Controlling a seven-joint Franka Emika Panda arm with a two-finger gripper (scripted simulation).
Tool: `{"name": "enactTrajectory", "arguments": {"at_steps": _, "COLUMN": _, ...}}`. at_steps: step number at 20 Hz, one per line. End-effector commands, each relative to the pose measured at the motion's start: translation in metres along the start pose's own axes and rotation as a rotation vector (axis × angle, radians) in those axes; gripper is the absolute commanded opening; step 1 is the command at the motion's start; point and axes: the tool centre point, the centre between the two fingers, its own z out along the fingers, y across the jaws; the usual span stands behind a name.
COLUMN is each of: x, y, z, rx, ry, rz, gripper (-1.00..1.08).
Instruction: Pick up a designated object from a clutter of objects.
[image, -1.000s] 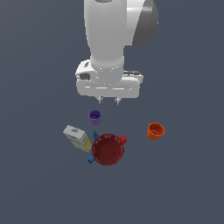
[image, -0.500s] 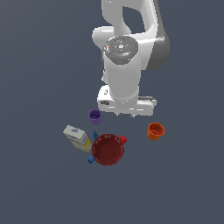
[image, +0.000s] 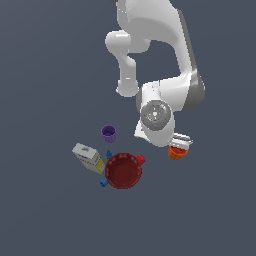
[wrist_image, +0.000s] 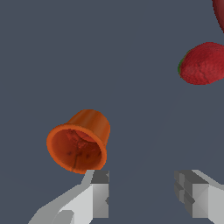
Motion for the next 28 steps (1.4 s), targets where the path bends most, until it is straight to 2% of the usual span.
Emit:
{"name": "enactTrajectory", "arguments": {"at_steps": 1, "x": -0.002, "y": -0.011, "z": 0.021, "rx": 0.019, "ry": -0.043, "rz": 0.038, "gripper": 0.28}}
{"name": "enactTrajectory", "arguments": {"at_steps": 6, "x": -0.007, "y": -0.024, "z": 0.048, "rx": 0.041, "ry": -0.102, "rz": 0.088, "gripper": 0.28}}
{"name": "enactTrajectory", "arguments": {"at_steps": 10, "x": -0.009, "y": -0.029, "z": 0.059, "rx": 0.049, "ry": -0.124, "rz": 0.107, "gripper": 0.28}}
{"name": "enactTrajectory", "arguments": {"at_steps": 16, "x": -0.009, "y": -0.029, "z": 0.062, "rx": 0.047, "ry": -0.124, "rz": 0.106, "gripper": 0.28}}
{"name": "enactTrajectory", "arguments": {"at_steps": 26, "x": -0.014, "y": -0.031, "z": 0.089, "rx": 0.048, "ry": -0.126, "rz": 0.110, "gripper": 0.28}}
{"name": "enactTrajectory", "arguments": {"at_steps": 27, "x": -0.014, "y": -0.031, "z": 0.089, "rx": 0.048, "ry": -0.126, "rz": 0.110, "gripper": -1.00}}
{"name": "enactTrajectory", "arguments": {"at_steps": 28, "x": -0.014, "y": -0.031, "z": 0.089, "rx": 0.048, "ry": -0.126, "rz": 0.110, "gripper": -1.00}}
